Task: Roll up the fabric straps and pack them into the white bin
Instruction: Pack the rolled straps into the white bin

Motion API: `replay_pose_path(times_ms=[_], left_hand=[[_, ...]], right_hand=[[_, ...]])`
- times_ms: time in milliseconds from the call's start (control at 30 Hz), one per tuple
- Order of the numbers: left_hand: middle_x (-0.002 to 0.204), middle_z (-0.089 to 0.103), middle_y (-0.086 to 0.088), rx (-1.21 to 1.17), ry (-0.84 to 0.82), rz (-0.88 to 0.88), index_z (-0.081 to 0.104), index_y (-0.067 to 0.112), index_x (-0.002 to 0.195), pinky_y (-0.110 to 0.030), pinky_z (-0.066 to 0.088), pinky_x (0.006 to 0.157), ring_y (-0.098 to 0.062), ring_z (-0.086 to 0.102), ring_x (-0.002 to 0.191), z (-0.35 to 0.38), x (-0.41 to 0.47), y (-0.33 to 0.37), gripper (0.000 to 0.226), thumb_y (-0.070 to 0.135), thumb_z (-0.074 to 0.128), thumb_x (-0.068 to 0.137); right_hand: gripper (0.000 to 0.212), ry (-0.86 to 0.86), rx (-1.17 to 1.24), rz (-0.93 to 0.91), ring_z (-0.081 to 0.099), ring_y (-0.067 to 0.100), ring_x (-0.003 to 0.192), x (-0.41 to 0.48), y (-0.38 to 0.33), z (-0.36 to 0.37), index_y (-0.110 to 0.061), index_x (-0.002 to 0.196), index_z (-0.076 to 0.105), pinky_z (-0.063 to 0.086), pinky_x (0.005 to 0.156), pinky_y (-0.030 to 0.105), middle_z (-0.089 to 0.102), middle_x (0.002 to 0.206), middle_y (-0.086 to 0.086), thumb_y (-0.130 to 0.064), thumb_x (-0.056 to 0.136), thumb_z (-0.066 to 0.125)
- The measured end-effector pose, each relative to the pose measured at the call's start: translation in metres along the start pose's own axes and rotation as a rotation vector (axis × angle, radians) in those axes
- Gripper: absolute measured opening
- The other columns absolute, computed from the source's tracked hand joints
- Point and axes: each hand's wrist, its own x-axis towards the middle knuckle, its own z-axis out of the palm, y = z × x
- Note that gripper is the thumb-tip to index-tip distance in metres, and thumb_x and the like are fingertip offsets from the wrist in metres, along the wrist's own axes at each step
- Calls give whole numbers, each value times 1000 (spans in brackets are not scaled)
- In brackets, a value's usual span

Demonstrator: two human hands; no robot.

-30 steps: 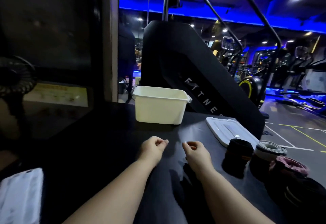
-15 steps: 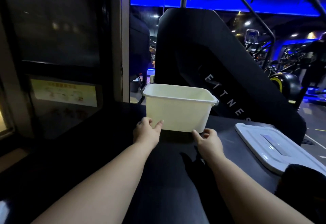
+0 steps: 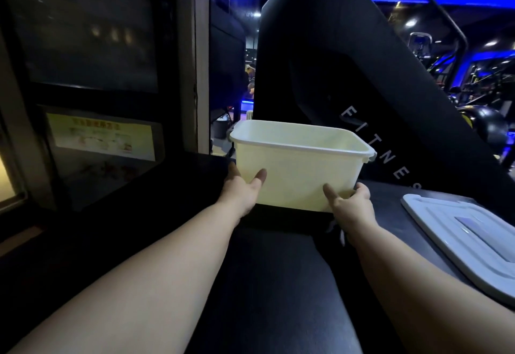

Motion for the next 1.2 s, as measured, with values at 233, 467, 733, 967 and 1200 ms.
replay_pose_path(times_ms=[233, 467, 733, 967, 1200], left_hand=[[148, 37, -10, 45, 71, -37, 24, 18, 149, -45, 35, 110, -33, 39, 134, -7, -19, -10, 83, 70, 42, 87], [134, 40, -10, -51, 219, -45, 40, 21, 134, -42, 38, 105, -33, 42, 126, -24, -87, -12, 55, 53, 52, 92], [126, 45, -12, -85, 278, -44, 44, 15, 131, -37, 42, 97, -32, 48, 117, -46, -179, -9, 53, 45, 60, 90], [120, 51, -13, -120, 295, -13, 49, 11, 127, -38, 47, 93, -32, 54, 108, -58, -248, -16, 51, 40, 65, 88], [117, 51, -11, -124, 269, 16, 50, 10, 124, -38, 47, 92, -30, 55, 105, -73, -288, -13, 50, 40, 67, 87]], right_hand=[[47, -51, -64, -64, 54, 18, 91, -21, 5, -14, -13, 113, 51, 43, 77, 32, 60, 104, 0, -44, 84, 71], [38, -81, 1, -70, 58, 18, 90, -77, -1, -32, -17, 106, 50, 43, 74, 31, 60, 99, -2, -38, 84, 73], [45, -85, 6, -38, 62, 22, 93, -152, 2, -71, -17, 110, 55, 49, 77, 36, 65, 101, -2, -43, 79, 75], [44, -85, -30, -56, 56, 17, 88, -213, 5, -107, -18, 106, 50, 40, 62, 28, 60, 100, -3, -43, 80, 75], [50, -112, 8, -51, 60, 19, 96, -242, 11, -130, -17, 107, 49, 47, 78, 34, 62, 108, 3, -40, 75, 80]])
